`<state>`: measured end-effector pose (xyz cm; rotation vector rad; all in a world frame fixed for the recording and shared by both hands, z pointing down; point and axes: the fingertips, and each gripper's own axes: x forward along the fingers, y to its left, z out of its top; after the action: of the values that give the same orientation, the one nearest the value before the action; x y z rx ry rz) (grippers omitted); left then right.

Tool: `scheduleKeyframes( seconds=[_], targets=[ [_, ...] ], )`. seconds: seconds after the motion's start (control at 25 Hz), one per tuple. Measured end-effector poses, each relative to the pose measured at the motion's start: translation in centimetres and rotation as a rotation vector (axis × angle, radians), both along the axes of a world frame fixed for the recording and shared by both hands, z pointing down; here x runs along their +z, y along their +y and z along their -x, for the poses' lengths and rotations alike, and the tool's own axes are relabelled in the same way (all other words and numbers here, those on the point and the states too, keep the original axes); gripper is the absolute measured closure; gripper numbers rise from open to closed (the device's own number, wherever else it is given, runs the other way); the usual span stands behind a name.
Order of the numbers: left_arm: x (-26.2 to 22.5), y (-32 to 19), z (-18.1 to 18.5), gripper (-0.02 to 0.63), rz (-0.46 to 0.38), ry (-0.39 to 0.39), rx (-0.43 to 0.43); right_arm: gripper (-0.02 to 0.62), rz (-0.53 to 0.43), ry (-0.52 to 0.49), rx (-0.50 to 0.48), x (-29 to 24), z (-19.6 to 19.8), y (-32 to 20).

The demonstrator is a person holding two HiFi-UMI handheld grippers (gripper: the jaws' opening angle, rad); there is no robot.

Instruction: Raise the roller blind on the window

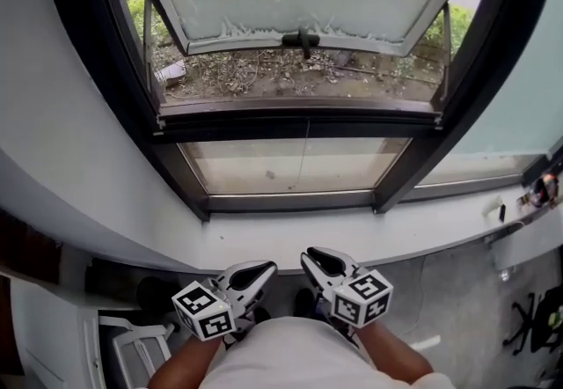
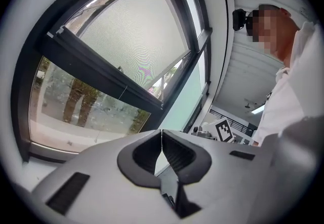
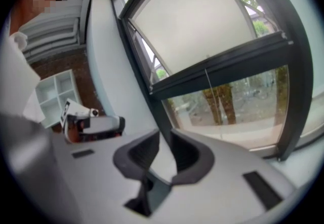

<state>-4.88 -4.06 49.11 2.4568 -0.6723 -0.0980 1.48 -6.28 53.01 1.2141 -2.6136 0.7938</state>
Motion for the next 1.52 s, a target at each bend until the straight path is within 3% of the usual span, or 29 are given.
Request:
scheduleKeyframes(
  seconds=[0.6,1.52],
  targets=[
    [-0.4,-5.2,-5.9,0.581,-0.034,-0.017,-0.081,0.525,-0.025,0.05,-0.08,0.4,-6.2,-5.6],
    [-1.1,-7.2,1.0,0.571,-0.068,-0.067,-0.077,0.525,-0.038,0.069,-0.008,0.0,-1.8,-6.8]
  ],
)
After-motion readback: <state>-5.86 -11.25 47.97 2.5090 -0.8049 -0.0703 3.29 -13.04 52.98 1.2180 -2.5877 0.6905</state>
